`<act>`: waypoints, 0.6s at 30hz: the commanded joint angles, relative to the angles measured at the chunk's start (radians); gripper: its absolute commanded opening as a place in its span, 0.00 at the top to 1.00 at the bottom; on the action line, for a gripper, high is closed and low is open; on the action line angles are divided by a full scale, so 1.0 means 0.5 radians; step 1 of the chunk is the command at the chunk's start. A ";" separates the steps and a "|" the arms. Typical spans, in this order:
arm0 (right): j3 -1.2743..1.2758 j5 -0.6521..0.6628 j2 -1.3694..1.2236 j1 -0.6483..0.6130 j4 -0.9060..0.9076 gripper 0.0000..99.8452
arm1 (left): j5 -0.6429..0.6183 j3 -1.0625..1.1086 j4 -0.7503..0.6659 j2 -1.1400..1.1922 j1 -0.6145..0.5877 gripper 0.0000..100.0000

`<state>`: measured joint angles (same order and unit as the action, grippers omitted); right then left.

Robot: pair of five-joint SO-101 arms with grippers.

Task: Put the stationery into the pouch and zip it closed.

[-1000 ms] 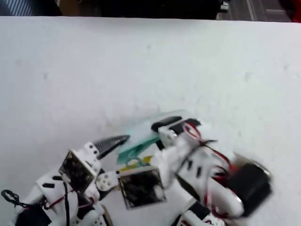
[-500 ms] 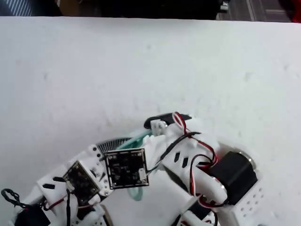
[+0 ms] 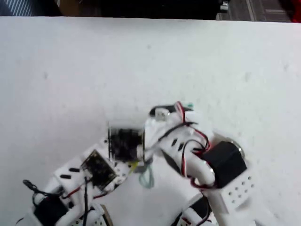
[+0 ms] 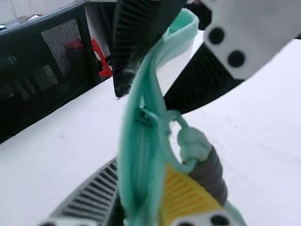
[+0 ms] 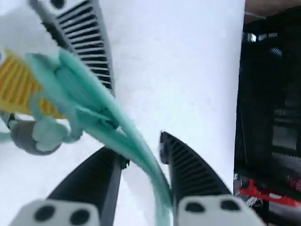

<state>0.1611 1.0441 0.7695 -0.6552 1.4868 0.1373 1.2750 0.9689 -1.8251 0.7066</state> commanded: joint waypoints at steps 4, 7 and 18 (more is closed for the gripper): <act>-0.049 -0.531 0.008 0.195 -0.443 0.64 | 0.009 0.359 -0.819 -0.008 -0.321 0.98; -0.104 -0.549 0.014 0.192 -0.514 0.69 | -0.110 0.427 -0.939 -0.008 -0.431 0.98; -0.276 -1.040 0.130 0.032 -0.327 0.78 | -0.341 0.506 -0.936 -0.008 -0.588 0.98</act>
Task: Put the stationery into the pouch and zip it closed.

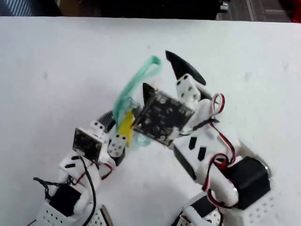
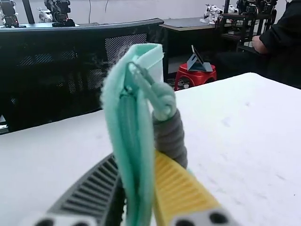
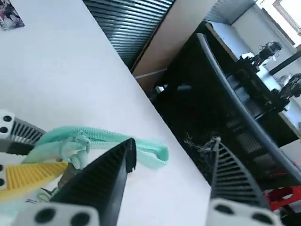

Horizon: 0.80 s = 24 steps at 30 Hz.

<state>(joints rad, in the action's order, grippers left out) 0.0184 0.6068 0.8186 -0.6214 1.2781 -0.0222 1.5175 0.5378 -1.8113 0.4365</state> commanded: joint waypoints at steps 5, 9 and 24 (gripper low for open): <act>0.341 -0.282 0.035 -0.032 0.152 0.78 | -0.021 0.043 -0.068 -0.035 -0.057 0.98; 0.482 -0.282 0.051 -0.060 0.149 0.78 | -0.018 0.037 -0.031 -0.035 -0.048 0.98; 0.899 -0.270 0.210 -0.425 -0.339 0.78 | -0.012 0.037 -0.028 -0.035 -0.048 0.98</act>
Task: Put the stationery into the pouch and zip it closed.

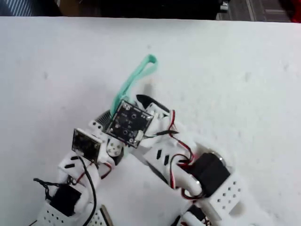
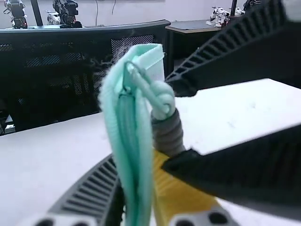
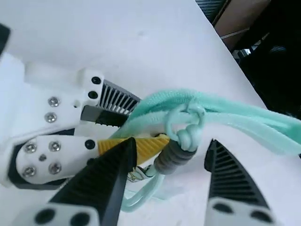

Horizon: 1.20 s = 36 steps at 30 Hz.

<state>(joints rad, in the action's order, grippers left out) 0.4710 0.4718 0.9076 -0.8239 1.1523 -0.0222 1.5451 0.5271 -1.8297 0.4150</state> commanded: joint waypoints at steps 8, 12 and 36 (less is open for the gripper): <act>0.000 0.003 0.029 -0.020 -0.210 0.94 | -0.012 -0.015 -0.006 0.002 -0.002 0.98; 0.000 0.003 0.029 0.032 -0.219 0.91 | -0.012 -0.015 -0.006 0.002 -0.002 0.98; -0.015 0.003 -0.152 0.133 -0.318 0.85 | -0.012 -0.018 -0.006 0.002 -0.011 0.98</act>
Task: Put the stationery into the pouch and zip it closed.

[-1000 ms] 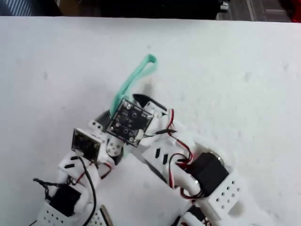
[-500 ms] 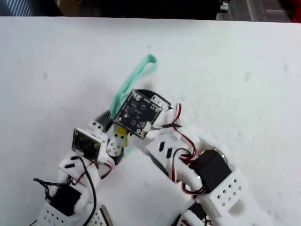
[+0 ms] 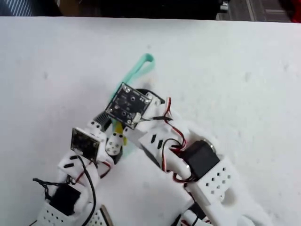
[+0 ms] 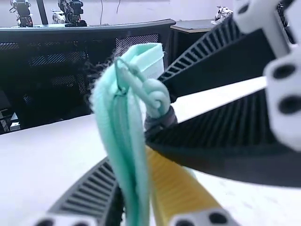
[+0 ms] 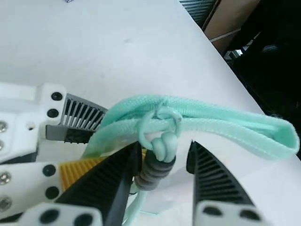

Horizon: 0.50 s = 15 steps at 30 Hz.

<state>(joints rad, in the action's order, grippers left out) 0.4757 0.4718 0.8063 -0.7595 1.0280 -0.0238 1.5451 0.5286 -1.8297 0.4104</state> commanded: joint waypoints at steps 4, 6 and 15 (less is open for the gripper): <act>-0.012 0.003 0.112 0.008 -0.063 0.85 | -0.009 -0.018 -0.009 0.002 -0.002 0.98; -0.009 0.003 0.118 0.005 -0.057 0.85 | -0.009 -0.018 -0.009 0.002 -0.002 0.98; -0.006 0.003 0.115 0.005 -0.066 0.96 | -0.009 -0.018 -0.009 0.002 0.002 0.97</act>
<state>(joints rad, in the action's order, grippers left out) 0.4772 0.4718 0.8416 -0.7580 1.0280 -0.0238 1.5451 0.5286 -1.8297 0.4104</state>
